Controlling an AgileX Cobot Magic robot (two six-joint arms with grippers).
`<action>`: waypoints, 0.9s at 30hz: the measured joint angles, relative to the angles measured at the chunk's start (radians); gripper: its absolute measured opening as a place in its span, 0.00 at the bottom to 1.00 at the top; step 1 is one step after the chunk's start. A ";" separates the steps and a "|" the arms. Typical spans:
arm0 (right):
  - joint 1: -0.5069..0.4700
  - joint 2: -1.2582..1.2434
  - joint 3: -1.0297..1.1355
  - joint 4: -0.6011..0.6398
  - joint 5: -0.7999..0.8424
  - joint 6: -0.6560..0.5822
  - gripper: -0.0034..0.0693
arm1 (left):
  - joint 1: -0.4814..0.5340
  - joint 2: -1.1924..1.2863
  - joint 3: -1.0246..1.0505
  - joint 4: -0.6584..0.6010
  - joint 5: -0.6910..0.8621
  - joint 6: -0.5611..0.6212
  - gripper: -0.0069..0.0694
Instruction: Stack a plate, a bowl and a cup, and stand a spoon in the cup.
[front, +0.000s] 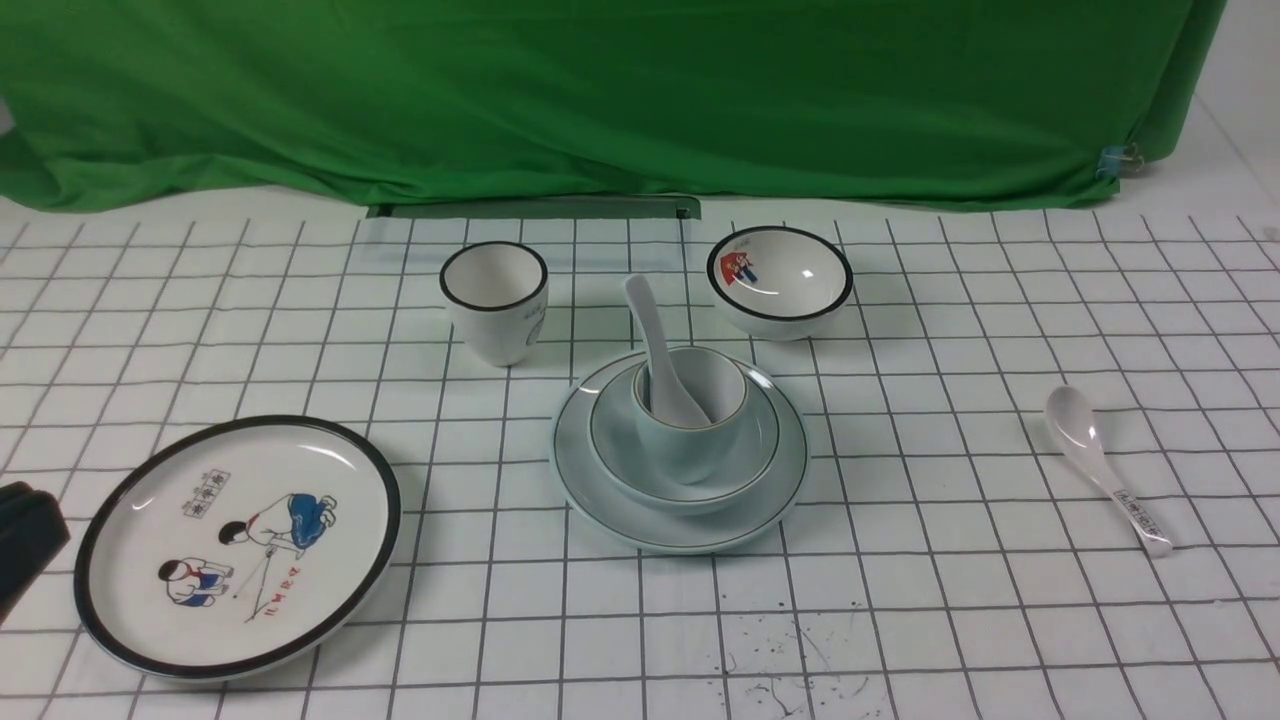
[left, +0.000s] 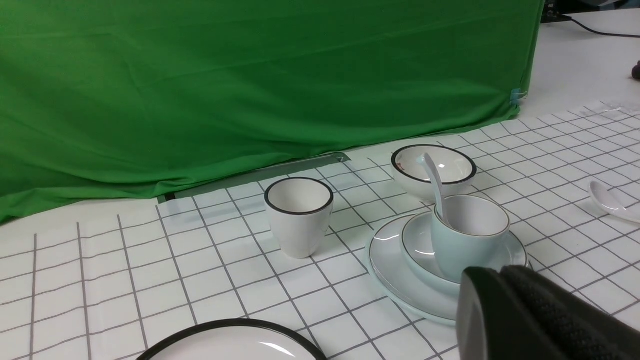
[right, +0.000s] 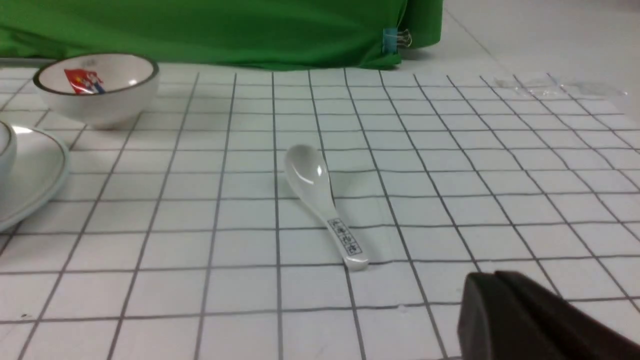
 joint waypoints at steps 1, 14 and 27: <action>0.001 -0.001 0.000 0.000 0.003 0.003 0.06 | 0.000 0.000 0.000 0.000 0.000 0.000 0.05; 0.004 -0.001 0.000 0.004 0.013 0.008 0.07 | 0.000 0.000 0.000 0.000 0.000 0.000 0.05; 0.004 -0.001 0.000 0.004 0.015 0.014 0.13 | 0.000 0.000 0.000 0.000 0.000 0.000 0.05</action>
